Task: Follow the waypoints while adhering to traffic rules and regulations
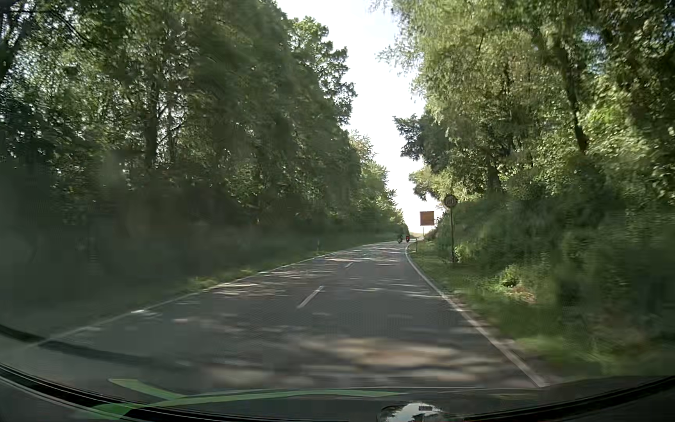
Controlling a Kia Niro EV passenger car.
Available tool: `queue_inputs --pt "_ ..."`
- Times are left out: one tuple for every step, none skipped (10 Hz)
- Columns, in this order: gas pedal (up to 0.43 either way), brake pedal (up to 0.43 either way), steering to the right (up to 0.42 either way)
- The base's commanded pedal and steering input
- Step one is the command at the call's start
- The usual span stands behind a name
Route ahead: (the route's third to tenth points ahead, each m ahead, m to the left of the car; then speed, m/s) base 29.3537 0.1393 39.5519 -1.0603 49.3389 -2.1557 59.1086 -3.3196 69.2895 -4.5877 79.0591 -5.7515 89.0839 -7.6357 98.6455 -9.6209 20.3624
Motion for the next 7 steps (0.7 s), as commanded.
queue_inputs --pt "0.130 0.000 0.012" --pt "0.130 0.000 0.012" --pt "0.130 0.000 0.012" --pt "0.130 0.000 0.012" --pt "0.130 0.000 0.012" --pt "0.130 0.000 0.012" --pt "0.130 0.000 0.012"
